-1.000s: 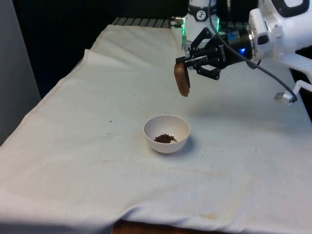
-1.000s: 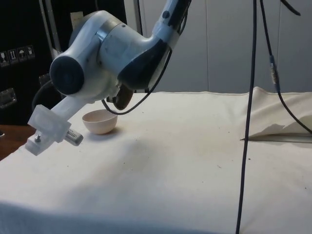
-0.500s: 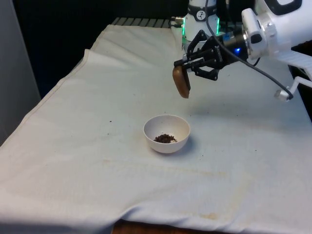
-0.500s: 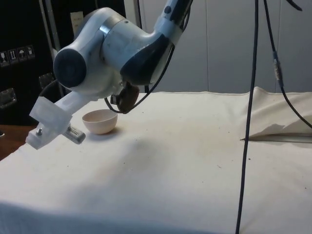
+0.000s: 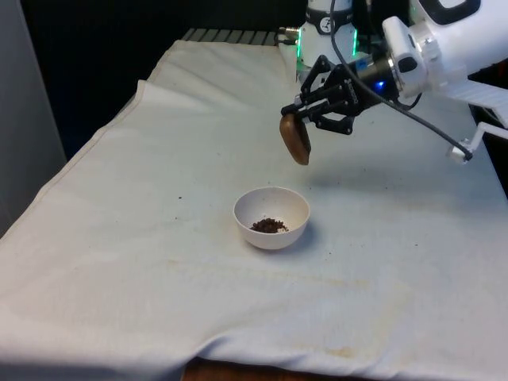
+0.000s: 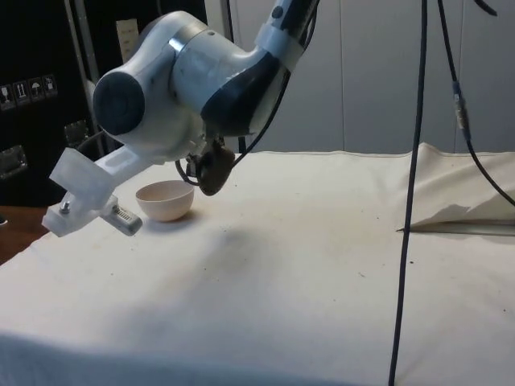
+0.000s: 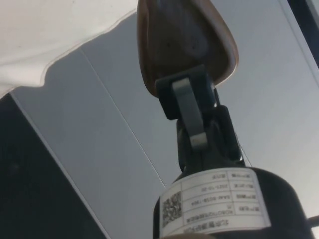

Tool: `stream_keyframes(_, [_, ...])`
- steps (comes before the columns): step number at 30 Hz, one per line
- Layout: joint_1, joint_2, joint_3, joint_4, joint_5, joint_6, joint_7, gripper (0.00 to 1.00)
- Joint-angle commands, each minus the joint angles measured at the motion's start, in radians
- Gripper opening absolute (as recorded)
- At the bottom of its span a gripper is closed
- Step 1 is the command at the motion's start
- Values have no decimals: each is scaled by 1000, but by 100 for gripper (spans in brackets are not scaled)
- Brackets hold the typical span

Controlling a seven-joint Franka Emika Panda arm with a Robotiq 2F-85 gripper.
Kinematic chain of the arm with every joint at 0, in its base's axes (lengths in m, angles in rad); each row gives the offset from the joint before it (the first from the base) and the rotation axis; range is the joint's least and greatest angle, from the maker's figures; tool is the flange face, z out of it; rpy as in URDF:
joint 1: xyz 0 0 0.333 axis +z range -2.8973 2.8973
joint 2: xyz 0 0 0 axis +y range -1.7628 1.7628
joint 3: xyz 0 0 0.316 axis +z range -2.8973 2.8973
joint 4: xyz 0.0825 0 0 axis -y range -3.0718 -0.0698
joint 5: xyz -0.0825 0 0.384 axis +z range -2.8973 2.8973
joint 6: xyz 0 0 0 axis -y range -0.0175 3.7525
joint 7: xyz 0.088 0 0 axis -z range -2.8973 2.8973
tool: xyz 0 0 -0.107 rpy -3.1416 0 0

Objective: Pour the coffee beans from the cup into the bowl.

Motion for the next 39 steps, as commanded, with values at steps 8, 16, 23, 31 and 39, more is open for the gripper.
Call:
stream_keyframes(8, [-20,-31,-5,-38,40,67,4,0])
stream_keyframes(16, [-16,-47,-32,-52,65,95,2,0])
stream_keyframes(23, [-35,-64,-56,-72,85,170,-7,0])
stream_keyframes(31, [-40,-73,-86,-82,104,233,-8,0])
stream_keyframes(39, [-44,-81,-125,-92,120,299,-14,0])
